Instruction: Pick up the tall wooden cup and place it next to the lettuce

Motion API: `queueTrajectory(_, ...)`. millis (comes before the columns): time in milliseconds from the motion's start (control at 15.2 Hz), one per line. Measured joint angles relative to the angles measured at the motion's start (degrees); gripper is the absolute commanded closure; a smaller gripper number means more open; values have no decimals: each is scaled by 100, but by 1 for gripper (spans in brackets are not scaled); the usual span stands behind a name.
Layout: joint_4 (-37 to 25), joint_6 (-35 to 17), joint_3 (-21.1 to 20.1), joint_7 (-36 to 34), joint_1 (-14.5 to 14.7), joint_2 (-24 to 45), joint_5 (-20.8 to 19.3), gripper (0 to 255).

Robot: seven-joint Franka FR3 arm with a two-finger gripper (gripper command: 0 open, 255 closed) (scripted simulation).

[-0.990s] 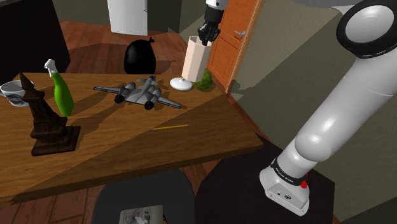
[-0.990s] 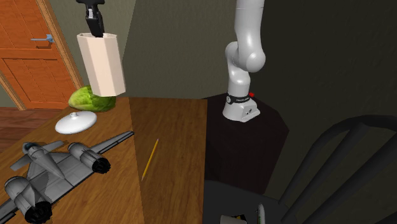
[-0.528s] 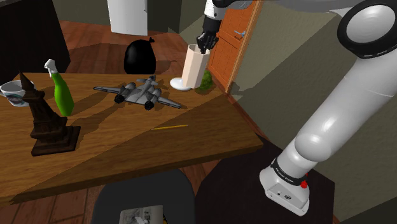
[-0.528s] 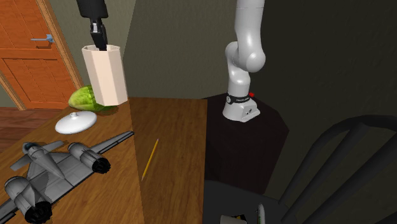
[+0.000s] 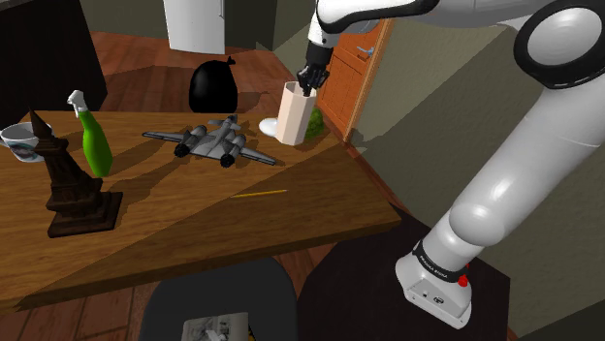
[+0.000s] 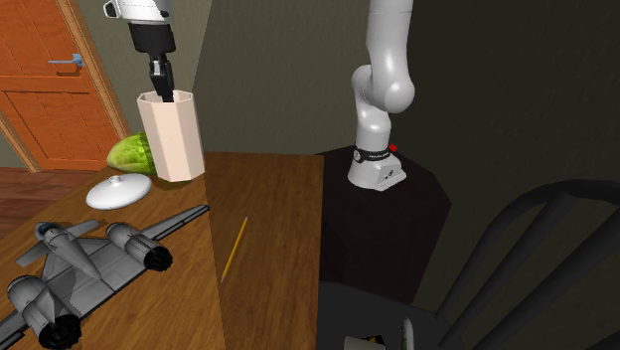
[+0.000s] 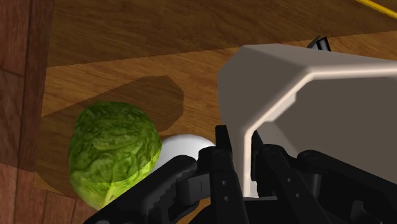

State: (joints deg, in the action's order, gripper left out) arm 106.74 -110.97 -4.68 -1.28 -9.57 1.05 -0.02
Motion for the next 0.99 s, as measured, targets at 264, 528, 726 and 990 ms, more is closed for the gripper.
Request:
queueTrajectory(264,233,-290,0,-3,1,56,-4,255)
queueTrajectory(528,465,-588,3,1,-2,122,-10,255)
queueTrajectory(726,622,-803,2,-3,-1,180,-16,255)
queueTrajectory(990,814,-1088,4,-6,-2,274,-26,255)
